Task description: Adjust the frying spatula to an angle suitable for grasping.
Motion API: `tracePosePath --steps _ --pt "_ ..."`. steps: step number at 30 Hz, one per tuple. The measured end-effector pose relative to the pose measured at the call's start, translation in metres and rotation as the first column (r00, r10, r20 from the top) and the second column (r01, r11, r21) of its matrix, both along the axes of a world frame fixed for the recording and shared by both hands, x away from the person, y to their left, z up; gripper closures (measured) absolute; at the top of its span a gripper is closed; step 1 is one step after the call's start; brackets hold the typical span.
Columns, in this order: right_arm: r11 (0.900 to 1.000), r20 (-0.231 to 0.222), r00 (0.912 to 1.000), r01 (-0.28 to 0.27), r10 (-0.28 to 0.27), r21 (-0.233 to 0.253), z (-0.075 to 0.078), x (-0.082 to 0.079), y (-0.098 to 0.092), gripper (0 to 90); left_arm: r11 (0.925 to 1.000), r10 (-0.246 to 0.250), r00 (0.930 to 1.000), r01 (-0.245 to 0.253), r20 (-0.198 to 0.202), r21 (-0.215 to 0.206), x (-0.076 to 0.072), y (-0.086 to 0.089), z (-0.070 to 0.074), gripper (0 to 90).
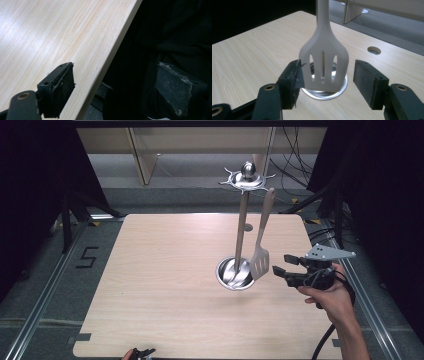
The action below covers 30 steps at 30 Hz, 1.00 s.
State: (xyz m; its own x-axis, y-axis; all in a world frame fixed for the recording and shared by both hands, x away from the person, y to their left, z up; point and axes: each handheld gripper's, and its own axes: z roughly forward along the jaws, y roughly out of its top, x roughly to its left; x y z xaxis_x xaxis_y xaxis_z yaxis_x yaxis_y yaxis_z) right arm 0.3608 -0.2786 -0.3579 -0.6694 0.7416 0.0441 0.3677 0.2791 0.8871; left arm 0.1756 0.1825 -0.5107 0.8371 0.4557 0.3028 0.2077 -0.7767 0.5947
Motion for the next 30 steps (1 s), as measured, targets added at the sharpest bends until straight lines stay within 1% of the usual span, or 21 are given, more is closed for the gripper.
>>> tracePosePath --steps 1,2,4,5,6,8,9,10,13,14,15,17,18,19,20,21,23,24,25,26,30 --pt "1.000 -0.014 0.9999 -0.003 0.003 0.000 0.000 -0.001 -0.001 40.7 1.0000 -0.001 1.0000 0.001 -0.001 -0.001 0.000 0.000 0.000 14.9" --pt "1.000 -0.015 0.9999 -0.002 0.002 -0.017 -0.003 -0.002 -0.004 40.2 1.0000 0.000 1.0000 0.000 -0.001 -0.002 0.000 0.000 0.000 14.9" --pt "1.000 0.000 1.0000 0.006 -0.006 -0.023 -0.007 -0.002 -0.004 39.8 1.0000 -0.001 1.0000 0.001 -0.002 -0.004 0.000 0.000 0.001 15.0" --pt "1.000 -0.007 0.9999 0.008 -0.008 -0.028 -0.008 -0.002 -0.005 39.5 0.9999 -0.005 1.0000 0.005 -0.002 -0.009 0.001 0.000 0.001 14.9" --pt "0.999 -0.015 0.9998 0.012 -0.012 -0.029 -0.010 -0.003 -0.005 39.2 1.0000 -0.002 1.0000 0.002 -0.002 0.000 0.001 0.000 0.001 15.0" --pt "0.999 -0.005 0.9999 0.010 -0.010 -0.039 -0.012 -0.003 -0.006 38.9 1.0000 -0.002 1.0000 0.002 -0.001 -0.003 0.001 -0.001 0.002 14.9" --pt "0.999 -0.027 0.9996 0.009 -0.010 -0.046 -0.015 -0.004 -0.008 38.9 0.9999 -0.002 1.0000 0.002 -0.004 -0.012 0.002 -0.001 0.002 14.9" --pt "0.999 -0.028 0.9996 0.006 -0.008 -0.052 -0.017 -0.005 -0.009 38.9 0.9999 -0.003 1.0000 0.003 -0.006 -0.012 0.002 0.000 0.003 14.9" --pt "0.999 -0.046 0.9988 0.013 -0.015 -0.046 -0.020 -0.006 -0.010 38.8 1.0000 0.004 1.0000 -0.004 0.008 -0.009 0.003 0.000 0.002 14.9" --pt "0.999 -0.052 0.9985 0.012 -0.015 -0.051 -0.022 -0.006 -0.010 38.7 1.0000 0.003 1.0000 -0.003 0.003 -0.005 0.003 0.000 0.002 14.9" --pt "0.998 -0.041 0.9990 0.015 -0.017 -0.055 -0.024 -0.006 -0.011 38.7 1.0000 0.002 1.0000 -0.002 0.000 -0.006 0.003 0.000 0.002 14.9" --pt "0.998 -0.052 0.9983 0.023 -0.026 -0.058 -0.028 -0.006 -0.011 38.5 0.9999 0.002 1.0000 -0.002 -0.004 -0.011 0.004 0.001 0.002 14.9" --pt "0.998 -0.034 0.9992 0.016 -0.018 -0.066 -0.029 -0.005 -0.011 38.5 0.9999 0.005 1.0000 -0.005 0.003 -0.009 0.005 0.000 0.002 14.9" --pt "0.998 -0.034 0.9992 0.016 -0.018 -0.066 -0.029 -0.005 -0.011 38.5 0.9999 0.005 1.0000 -0.005 0.003 -0.009 0.005 0.000 0.002 14.9" --pt "0.998 -0.060 0.9979 0.020 -0.023 -0.064 -0.029 -0.007 -0.010 38.5 0.9999 0.001 1.0000 -0.001 -0.004 -0.013 0.005 0.000 0.002 14.9" --pt "0.998 -0.056 0.9982 0.017 -0.020 -0.063 -0.031 -0.007 -0.010 38.5 0.9998 -0.006 0.9999 0.006 -0.011 -0.020 0.005 0.000 0.002 14.9" --pt "0.997 -0.059 0.9981 0.014 -0.018 -0.077 -0.033 -0.009 -0.009 38.5 0.9998 -0.006 0.9999 0.006 -0.009 -0.019 0.005 0.000 0.002 14.9" --pt "0.996 -0.049 0.9987 0.006 -0.011 -0.094 -0.033 -0.009 -0.010 38.5 0.9999 -0.002 1.0000 0.002 -0.002 -0.014 0.005 0.000 0.002 14.9" --pt "0.995 -0.059 0.9980 0.018 -0.024 -0.096 -0.034 -0.012 -0.008 38.5 0.9998 -0.004 0.9999 0.004 -0.011 -0.019 0.005 0.000 0.002 14.9" --pt "0.994 -0.050 0.9986 0.010 -0.016 -0.112 -0.035 -0.012 -0.009 38.5 0.9999 0.003 1.0000 -0.003 0.000 -0.013 0.005 0.001 0.003 14.9" --pt "0.995 -0.076 0.9971 0.001 -0.008 -0.098 -0.042 -0.015 -0.009 38.3 0.9999 0.004 1.0000 -0.004 -0.001 -0.015 0.004 0.001 0.003 14.9"
